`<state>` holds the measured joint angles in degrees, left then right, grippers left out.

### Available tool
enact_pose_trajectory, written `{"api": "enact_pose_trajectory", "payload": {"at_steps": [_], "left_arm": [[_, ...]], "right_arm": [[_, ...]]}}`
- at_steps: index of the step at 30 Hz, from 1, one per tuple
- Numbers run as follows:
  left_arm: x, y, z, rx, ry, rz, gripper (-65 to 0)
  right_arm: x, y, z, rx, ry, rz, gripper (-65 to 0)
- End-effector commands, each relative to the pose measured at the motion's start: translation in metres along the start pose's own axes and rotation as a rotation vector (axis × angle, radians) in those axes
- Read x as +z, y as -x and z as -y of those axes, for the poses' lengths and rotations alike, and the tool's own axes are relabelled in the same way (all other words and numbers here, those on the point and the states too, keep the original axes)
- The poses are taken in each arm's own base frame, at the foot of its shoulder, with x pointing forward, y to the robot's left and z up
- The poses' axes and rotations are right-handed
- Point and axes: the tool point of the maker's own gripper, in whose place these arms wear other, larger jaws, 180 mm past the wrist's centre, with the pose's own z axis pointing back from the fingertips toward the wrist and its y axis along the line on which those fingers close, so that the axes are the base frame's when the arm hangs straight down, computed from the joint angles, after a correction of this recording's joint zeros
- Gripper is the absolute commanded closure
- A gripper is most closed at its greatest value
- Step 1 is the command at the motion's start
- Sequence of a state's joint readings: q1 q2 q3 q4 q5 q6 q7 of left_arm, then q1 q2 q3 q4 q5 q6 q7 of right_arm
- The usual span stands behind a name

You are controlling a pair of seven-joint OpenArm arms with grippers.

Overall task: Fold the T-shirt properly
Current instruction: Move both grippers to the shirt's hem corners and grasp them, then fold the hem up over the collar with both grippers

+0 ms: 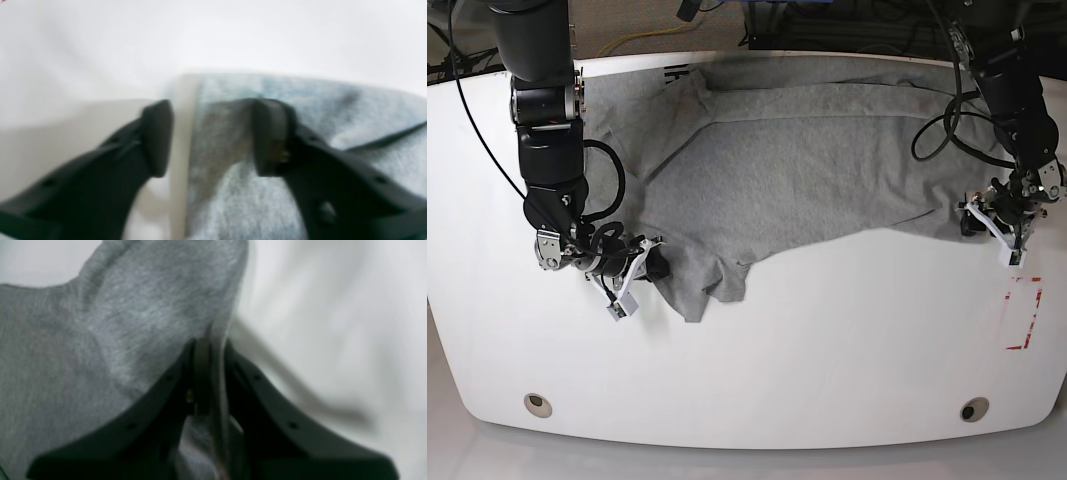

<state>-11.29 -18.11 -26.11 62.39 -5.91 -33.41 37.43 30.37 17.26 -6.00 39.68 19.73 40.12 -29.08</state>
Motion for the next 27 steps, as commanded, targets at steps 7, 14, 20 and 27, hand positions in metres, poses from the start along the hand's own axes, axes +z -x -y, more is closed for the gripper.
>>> {"api": "enact_pose_trajectory", "payload": {"at_steps": [7, 14, 20, 27], "left_arm": [[0.007, -0.017, -0.009, -0.018, -0.023, 0.036, 0.0], [0.035, -0.044, -0.007, -0.116, -0.070, 0.125, 0.0], [0.050, -0.050, -0.003, -0.173, -0.090, 0.159, 0.0], [0.066, -0.049, 0.002, -0.220, -0.109, 0.181, 0.0]], "right_arm": [[0.013, -0.020, 0.013, 0.049, 0.037, 0.016, -1.6], [0.032, -0.042, 0.019, 0.117, 0.076, 0.029, 0.0], [0.052, -0.057, 0.028, 0.125, 0.120, 0.032, 0.0], [0.085, -0.055, 0.022, 0.255, 0.186, -0.008, 0.0]]}}
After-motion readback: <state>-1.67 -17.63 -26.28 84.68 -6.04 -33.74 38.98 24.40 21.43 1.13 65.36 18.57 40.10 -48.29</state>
